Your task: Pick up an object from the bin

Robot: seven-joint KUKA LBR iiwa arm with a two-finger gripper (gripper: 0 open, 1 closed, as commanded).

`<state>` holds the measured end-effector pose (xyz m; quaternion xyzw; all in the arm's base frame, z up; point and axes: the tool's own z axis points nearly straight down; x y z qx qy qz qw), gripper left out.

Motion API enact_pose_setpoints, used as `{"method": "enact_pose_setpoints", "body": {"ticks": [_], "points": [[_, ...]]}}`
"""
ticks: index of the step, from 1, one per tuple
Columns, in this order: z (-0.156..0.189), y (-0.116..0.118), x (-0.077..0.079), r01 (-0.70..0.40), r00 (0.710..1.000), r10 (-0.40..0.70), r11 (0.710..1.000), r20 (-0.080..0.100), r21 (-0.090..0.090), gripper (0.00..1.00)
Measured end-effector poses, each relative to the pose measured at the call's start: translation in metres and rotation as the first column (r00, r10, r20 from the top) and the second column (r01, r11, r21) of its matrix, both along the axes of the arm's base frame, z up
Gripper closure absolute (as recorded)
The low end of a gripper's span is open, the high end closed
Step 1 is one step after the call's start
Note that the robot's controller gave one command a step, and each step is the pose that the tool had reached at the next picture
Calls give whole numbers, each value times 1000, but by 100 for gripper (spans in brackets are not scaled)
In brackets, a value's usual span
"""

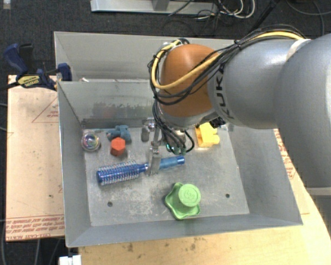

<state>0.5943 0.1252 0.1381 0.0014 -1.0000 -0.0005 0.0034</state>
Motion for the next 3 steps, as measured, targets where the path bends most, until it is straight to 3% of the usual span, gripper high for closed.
{"method": "enact_pose_setpoints", "body": {"ticks": [1,2,3], "points": [[-72,21,3,-95,995,95,995,2,0,0],[-68,20,5,-92,996,92,996,9,0,100],[81,56,-26,-125,992,125,992,15,2,100]]}}
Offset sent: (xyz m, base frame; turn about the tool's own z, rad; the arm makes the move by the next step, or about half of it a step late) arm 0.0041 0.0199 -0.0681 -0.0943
